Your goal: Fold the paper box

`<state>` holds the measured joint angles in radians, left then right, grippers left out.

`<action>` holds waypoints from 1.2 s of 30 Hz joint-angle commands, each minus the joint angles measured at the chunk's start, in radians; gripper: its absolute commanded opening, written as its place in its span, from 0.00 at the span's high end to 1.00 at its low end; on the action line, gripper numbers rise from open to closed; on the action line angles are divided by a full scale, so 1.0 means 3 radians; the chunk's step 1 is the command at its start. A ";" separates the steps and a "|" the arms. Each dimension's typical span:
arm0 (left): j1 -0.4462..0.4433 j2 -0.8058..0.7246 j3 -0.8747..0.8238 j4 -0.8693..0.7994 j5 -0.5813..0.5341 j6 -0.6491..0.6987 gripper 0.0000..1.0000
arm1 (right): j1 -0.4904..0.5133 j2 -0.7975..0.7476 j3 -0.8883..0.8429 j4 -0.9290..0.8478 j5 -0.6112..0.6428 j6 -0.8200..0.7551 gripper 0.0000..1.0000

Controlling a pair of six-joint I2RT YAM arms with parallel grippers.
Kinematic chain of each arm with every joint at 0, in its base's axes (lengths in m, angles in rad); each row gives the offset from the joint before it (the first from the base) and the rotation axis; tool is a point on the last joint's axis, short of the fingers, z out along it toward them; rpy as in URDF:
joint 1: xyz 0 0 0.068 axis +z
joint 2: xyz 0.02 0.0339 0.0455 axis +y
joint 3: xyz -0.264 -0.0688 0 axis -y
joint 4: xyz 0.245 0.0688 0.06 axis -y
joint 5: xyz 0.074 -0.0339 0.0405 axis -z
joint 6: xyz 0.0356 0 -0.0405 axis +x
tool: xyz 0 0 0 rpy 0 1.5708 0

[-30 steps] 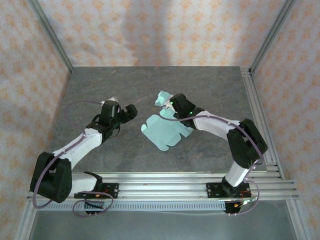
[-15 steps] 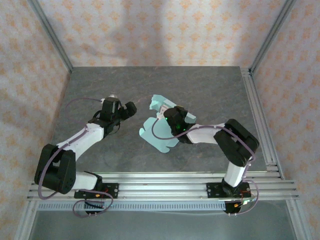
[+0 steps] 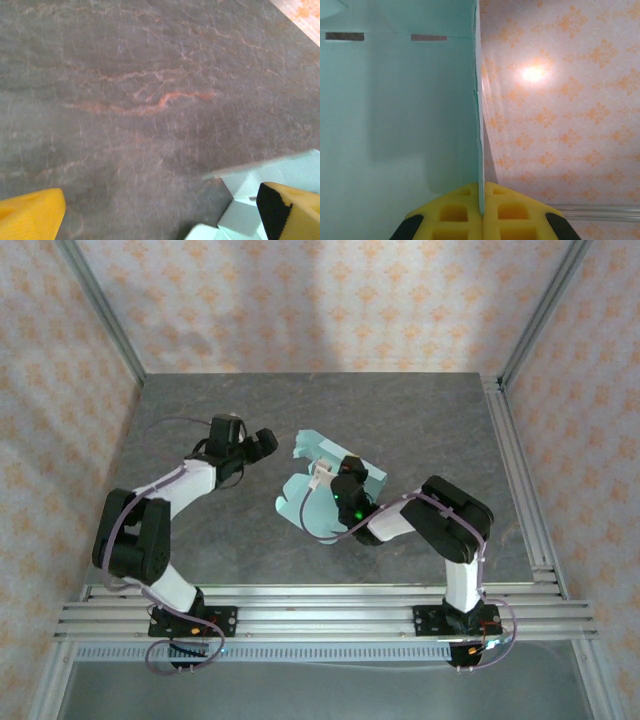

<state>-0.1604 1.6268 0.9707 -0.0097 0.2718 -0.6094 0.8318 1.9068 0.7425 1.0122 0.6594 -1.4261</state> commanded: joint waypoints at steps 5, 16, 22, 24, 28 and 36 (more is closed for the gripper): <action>0.0053 0.0562 0.0676 -0.0237 0.0216 0.0461 0.04 | 0.0068 0.0081 -0.0082 0.0375 0.0103 -0.0136 1.00; -0.0047 0.1677 0.2009 -0.1178 0.1139 0.1371 0.22 | 0.0162 0.0112 -0.0087 0.0413 0.0127 -0.0081 1.00; -0.0192 0.1514 0.1818 -0.1090 0.1262 0.1575 0.26 | 0.0162 0.0092 -0.0082 0.0324 0.0122 0.0010 1.00; -0.0200 0.1366 0.1614 -0.0895 0.1255 0.1519 0.26 | 0.0162 0.0094 -0.0082 0.0305 0.0121 0.0033 1.00; -0.0198 0.1143 0.1283 -0.0590 0.1171 0.1450 0.27 | 0.0162 0.0092 -0.0082 0.0244 0.0112 0.0094 1.00; -0.0197 0.0773 0.0674 0.0078 0.1208 0.1503 0.33 | 0.0162 0.0056 -0.0077 0.0082 0.0043 0.0251 1.00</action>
<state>-0.2218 1.8969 1.2102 -0.0956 0.6155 -0.1829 0.8745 1.9270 0.7250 1.0821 0.6880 -1.4086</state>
